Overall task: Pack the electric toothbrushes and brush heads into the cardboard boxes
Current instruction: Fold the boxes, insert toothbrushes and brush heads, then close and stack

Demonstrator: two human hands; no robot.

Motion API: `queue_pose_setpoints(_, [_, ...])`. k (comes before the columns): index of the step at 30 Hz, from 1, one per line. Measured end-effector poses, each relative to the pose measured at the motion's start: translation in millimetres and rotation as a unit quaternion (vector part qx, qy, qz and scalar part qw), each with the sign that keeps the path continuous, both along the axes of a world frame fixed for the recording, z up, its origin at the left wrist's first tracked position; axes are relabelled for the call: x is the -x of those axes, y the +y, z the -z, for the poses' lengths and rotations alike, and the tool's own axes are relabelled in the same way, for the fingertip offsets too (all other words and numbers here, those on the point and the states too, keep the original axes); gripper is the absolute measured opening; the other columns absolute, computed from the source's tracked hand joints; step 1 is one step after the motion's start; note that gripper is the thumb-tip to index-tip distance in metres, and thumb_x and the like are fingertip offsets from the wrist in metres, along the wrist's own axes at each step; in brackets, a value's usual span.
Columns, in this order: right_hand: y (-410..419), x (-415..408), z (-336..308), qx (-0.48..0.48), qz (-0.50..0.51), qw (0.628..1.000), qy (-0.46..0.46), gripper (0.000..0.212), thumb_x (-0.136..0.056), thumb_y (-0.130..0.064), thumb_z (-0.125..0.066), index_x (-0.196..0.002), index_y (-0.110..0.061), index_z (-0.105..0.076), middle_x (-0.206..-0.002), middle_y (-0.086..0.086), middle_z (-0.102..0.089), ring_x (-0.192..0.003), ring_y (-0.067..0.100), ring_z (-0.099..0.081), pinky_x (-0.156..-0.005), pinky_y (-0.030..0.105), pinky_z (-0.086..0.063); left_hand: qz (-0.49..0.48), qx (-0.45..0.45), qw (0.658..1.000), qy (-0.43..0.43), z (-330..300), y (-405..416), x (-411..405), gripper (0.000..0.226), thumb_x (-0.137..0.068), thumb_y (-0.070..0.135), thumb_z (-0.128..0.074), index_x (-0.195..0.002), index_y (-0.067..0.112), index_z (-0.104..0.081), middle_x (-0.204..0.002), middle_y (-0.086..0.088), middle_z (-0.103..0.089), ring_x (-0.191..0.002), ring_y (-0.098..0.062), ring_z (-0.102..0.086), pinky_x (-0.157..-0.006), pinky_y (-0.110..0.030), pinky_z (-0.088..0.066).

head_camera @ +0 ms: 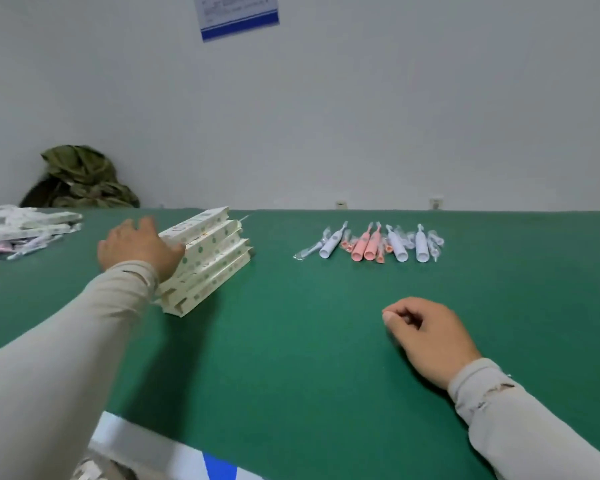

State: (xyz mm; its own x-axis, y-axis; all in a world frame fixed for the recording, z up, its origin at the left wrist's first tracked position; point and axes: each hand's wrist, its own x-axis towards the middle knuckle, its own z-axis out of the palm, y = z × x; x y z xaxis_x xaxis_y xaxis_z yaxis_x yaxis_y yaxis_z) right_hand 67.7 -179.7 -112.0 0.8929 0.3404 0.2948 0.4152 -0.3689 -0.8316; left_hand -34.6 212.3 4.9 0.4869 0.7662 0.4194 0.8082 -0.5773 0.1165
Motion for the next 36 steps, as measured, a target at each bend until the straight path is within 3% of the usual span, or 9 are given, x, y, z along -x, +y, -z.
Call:
queue_pose_setpoints(4, [1.2, -1.6, 0.3, -0.007, -0.001, 1.0, 0.005, 0.017, -0.089, -0.018, -0.069, -0.073, -0.023, -0.07, -0.064, -0.023, -0.065, -0.055, -0.003, -0.055, -0.057, 0.009, -0.039, 0.022, 0.137, 0.99, -0.03, 6.3, 23.8, -0.6, 0.058, -0.088, 0.055, -0.061, -0.123, 0.01, -0.055, -0.11, -0.015, -0.063, -0.097, -0.036, -0.061, -0.092, -0.045, -0.049])
queue_pose_setpoints(6, [0.8, -2.3, 1.5, -0.012, 0.002, 1.0, 0.007, 0.018, -0.089, -0.018, -0.069, -0.073, -0.023, -0.07, -0.063, -0.025, -0.064, -0.055, -0.004, -0.055, -0.056, 0.007, -0.039, 0.031, 0.129, 0.989, -0.065, 5.2, 24.0, -0.7, 0.054, -0.088, 0.053, -0.063, -0.115, 0.007, -0.06, -0.101, -0.016, -0.062, -0.093, -0.037, -0.061, -0.094, -0.048, -0.05])
queue_pose_setpoints(9, [0.5, -2.9, 1.7, -0.019, 0.009, 1.0, 0.011, 0.016, -0.09, -0.019, -0.069, -0.074, -0.024, -0.07, -0.063, -0.023, -0.063, -0.055, -0.003, -0.053, -0.057, 0.011, -0.04, 0.052, 0.072, 0.983, -0.163, -1.6, 9.7, 0.2, 0.057, -0.087, 0.051, -0.068, -0.124, 0.009, -0.057, -0.12, -0.021, -0.063, -0.109, -0.043, -0.059, -0.099, -0.054, -0.047])
queue_pose_setpoints(14, [2.6, -2.9, -9.5, -0.134, 0.017, 0.987, 0.085, 0.007, -0.092, -0.021, -0.069, -0.085, -0.023, -0.07, -0.077, -0.006, -0.07, -0.061, 0.001, -0.062, -0.064, 0.023, -0.051, 0.309, 0.118, 0.87, -0.366, 0.0, -97.4, -19.1, 0.062, -0.082, 0.042, -0.077, -0.131, 0.017, -0.049, -0.119, 0.003, -0.054, -0.104, -0.017, -0.053, -0.095, -0.031, -0.041])
queue_pose_setpoints(19, [-11.4, -1.9, -31.1, -0.394, -0.032, 0.882, 0.256, 0.021, -0.1, -0.037, -0.059, -0.108, -0.019, -0.065, -0.097, 0.004, -0.078, -0.083, 0.018, -0.076, -0.068, 0.033, -0.061, 0.516, 0.184, 0.769, -0.329, 51.5, -253.7, -59.6, 0.057, -0.081, 0.029, -0.079, -0.128, 0.017, -0.05, -0.119, 0.006, -0.053, -0.11, -0.006, -0.05, -0.098, -0.019, -0.038])
queue_pose_setpoints(24, [-35.6, -13.7, -35.4, -0.468, 0.054, 0.839, 0.272, 0.021, -0.102, -0.019, -0.05, -0.106, -0.01, -0.069, -0.093, 0.01, -0.078, -0.079, 0.023, -0.075, -0.07, 0.039, -0.058, 0.579, 0.226, 0.742, -0.251, 84.6, -319.2, -86.5, 0.059, -0.082, 0.036, -0.075, -0.133, 0.023, -0.048, -0.121, 0.016, -0.051, -0.109, 0.004, -0.047, -0.092, -0.006, -0.034])
queue_pose_setpoints(27, [-49.1, -25.5, -35.9, -0.442, 0.073, 0.846, 0.29, 0.023, -0.097, -0.012, -0.047, -0.094, -0.007, -0.069, -0.088, 0.011, -0.078, -0.074, 0.027, -0.072, -0.08, 0.051, -0.057, 0.55, 0.421, 0.633, -0.346, 87.8, -321.6, -94.0, 0.044, -0.086, 0.043, -0.066, -0.124, 0.023, -0.058, -0.11, 0.02, -0.065, -0.111, -0.008, -0.061, -0.095, -0.02, -0.047])
queue_pose_setpoints(31, [-53.2, -20.5, -36.9, -0.373, -0.051, 0.837, 0.398, 0.025, -0.095, -0.021, -0.052, -0.1, -0.004, -0.07, -0.079, 0.011, -0.072, -0.054, 0.023, -0.065, -0.048, 0.027, -0.049, 0.465, 0.666, 0.49, -0.315, 90.5, -308.8, -101.0, 0.041, -0.094, 0.055, -0.053, -0.119, 0.027, -0.069, -0.11, -0.001, -0.072, -0.107, -0.035, -0.061, -0.094, -0.047, -0.049])
queue_pose_setpoints(36, [-32.8, -7.4, -32.7, -0.255, -0.157, 0.868, 0.397, 0.033, -0.102, -0.04, -0.051, -0.104, -0.011, -0.068, -0.079, 0.009, -0.073, -0.058, 0.017, -0.066, -0.04, 0.022, -0.046, 0.434, 0.768, 0.338, -0.328, 89.5, -291.6, -102.7, 0.067, -0.086, 0.054, -0.06, -0.144, 0.022, -0.049, -0.12, -0.013, -0.063, -0.109, -0.027, -0.065, -0.094, -0.042, -0.054])
